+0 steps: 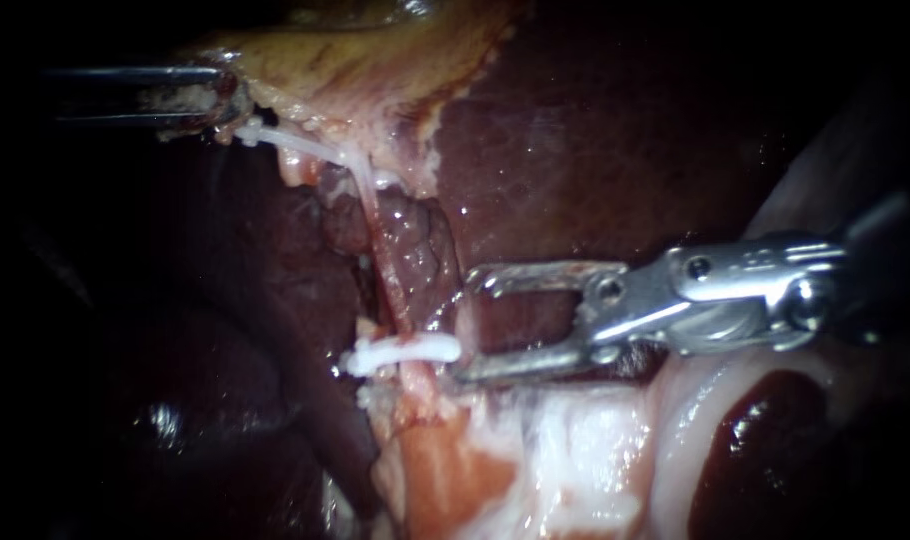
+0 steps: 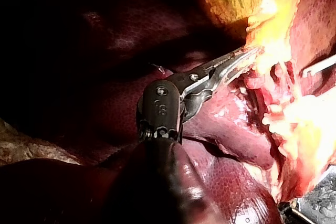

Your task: Going back first clip right tube

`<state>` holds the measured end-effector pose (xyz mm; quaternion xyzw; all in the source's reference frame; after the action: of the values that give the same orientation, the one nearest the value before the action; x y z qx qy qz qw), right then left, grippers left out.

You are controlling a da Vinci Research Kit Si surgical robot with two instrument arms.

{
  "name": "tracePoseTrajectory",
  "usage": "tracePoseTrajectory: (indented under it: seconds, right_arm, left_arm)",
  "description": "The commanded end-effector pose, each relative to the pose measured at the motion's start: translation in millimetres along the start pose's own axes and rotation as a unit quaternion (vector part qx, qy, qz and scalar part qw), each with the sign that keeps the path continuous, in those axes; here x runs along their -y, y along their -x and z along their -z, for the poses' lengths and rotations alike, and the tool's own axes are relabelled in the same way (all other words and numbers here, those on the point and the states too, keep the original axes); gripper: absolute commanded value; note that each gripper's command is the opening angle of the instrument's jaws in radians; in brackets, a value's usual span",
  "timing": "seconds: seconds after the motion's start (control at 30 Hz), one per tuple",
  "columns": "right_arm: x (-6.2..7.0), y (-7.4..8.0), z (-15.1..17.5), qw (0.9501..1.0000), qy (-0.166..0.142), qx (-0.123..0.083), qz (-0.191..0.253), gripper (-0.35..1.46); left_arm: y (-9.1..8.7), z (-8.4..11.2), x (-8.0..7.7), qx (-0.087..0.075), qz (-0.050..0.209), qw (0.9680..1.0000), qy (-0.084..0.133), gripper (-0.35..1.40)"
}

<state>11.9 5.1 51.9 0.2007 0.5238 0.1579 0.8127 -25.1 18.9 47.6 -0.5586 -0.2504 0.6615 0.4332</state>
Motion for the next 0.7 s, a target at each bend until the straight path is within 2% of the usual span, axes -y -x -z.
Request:
tracePoseTrajectory:
  seconds: [0.03, 0.17, 0.47, 0.7]
  right_arm:
    - [-0.1, 0.0, 0.5, 1.0, -0.001, 0.0, 0.003, 0.5]
    - [-0.1, 0.4, 2.3, 0.9999, -0.004, 0.0, 0.016, 0.5]
    - [0.0, 1.0, 4.1, 0.9997, -0.009, 0.0, 0.023, 0.5]
    - [0.0, 1.0, 4.5, 0.9997, -0.009, 0.0, 0.023, 0.5]
  left_arm:
    - [0.0, 0.0, 0.0, 0.0, 0.0, 1.0, 0.0, -0.35]
    - [0.0, 0.0, 0.0, 0.0, 0.0, 1.0, 0.0, -0.35]
    - [0.0, -0.1, 0.0, 0.0, 0.0, 1.0, 0.0, -0.35]
    - [0.2, -1.4, 0.2, -0.002, -0.001, 1.0, -0.003, -0.35]
